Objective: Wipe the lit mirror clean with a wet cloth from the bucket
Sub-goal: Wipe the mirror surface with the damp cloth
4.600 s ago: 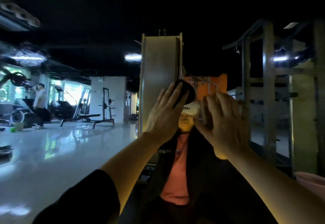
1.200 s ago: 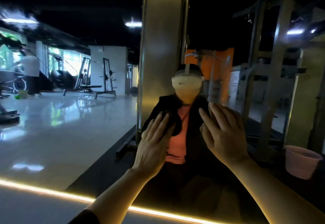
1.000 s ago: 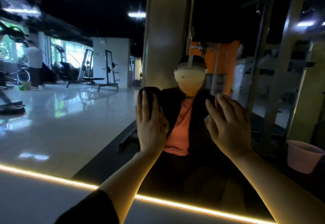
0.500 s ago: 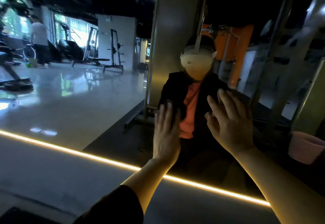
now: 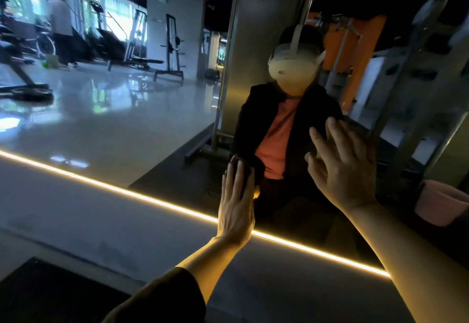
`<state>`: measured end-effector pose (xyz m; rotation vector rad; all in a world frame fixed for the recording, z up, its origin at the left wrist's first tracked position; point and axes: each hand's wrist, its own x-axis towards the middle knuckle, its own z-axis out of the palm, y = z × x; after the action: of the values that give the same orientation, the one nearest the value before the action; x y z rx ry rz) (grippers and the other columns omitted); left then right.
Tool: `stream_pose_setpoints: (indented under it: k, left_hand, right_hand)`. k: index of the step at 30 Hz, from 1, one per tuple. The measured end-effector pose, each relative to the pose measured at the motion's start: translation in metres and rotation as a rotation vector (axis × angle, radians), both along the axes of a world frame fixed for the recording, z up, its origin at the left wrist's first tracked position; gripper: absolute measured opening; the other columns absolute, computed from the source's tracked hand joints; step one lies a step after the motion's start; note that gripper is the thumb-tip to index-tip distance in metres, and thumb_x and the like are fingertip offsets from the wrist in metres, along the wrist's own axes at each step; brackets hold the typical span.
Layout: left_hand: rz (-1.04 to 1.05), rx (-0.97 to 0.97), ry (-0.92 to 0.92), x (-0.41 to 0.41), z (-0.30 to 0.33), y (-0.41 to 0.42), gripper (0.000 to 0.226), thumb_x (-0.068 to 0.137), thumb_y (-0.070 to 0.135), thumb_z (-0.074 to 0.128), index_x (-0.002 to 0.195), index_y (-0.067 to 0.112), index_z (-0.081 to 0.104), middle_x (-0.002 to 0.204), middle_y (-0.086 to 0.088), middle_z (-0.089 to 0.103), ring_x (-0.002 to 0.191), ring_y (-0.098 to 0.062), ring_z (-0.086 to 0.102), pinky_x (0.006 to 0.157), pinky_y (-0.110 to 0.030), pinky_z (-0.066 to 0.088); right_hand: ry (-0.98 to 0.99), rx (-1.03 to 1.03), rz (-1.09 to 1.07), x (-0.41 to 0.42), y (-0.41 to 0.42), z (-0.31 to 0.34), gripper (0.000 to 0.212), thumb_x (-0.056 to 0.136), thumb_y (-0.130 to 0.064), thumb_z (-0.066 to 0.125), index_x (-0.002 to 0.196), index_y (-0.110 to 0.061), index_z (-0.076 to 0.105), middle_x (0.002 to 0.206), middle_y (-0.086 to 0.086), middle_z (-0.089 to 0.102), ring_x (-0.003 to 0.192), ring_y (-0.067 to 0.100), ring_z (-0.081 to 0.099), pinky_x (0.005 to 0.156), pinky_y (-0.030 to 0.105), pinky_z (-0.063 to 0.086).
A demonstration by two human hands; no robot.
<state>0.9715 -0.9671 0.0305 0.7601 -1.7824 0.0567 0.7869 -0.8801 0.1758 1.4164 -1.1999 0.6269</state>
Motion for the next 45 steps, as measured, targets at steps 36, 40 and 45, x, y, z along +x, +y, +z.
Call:
stream_pose_setpoints:
  k: [36,40,45]
  left_hand:
    - [0.095,-0.389,-0.197,-0.143,0.217,0.067,0.074,0.1,0.026,0.049,0.156,0.018,0.003,0.164,-0.009,-0.001,0.151,-0.029,-0.006,0.123,-0.046,0.002]
    - [0.137,-0.277,-0.031,-0.131,0.261,0.046,0.066,0.095,0.036,0.026,0.155,0.013,0.009,0.163,-0.01,-0.003,0.151,-0.031,-0.006,0.123,-0.047,0.002]
    - [0.17,-0.284,0.086,-0.156,0.323,0.056,0.078,0.091,0.005,0.046,0.156,0.019,0.006,0.164,-0.009,-0.004,0.15,-0.028,-0.01,0.122,-0.046,-0.001]
  right_hand:
    - [0.115,-0.047,-0.08,-0.122,0.08,0.143,0.056,0.09,-0.045,0.057,0.133,-0.008,0.061,0.142,0.02,0.051,0.128,0.038,0.047,0.105,0.051,0.036]
    - [0.124,-0.078,-0.065,-0.128,0.077,0.149,0.052,0.092,-0.043,0.056,0.131,-0.009,0.063,0.14,0.02,0.052,0.128,0.038,0.047,0.104,0.052,0.038]
    - [0.088,-0.159,-0.066,-0.131,0.078,0.17,0.051,0.095,-0.042,0.052,0.132,-0.009,0.062,0.139,0.019,0.054,0.127,0.037,0.048,0.104,0.051,0.038]
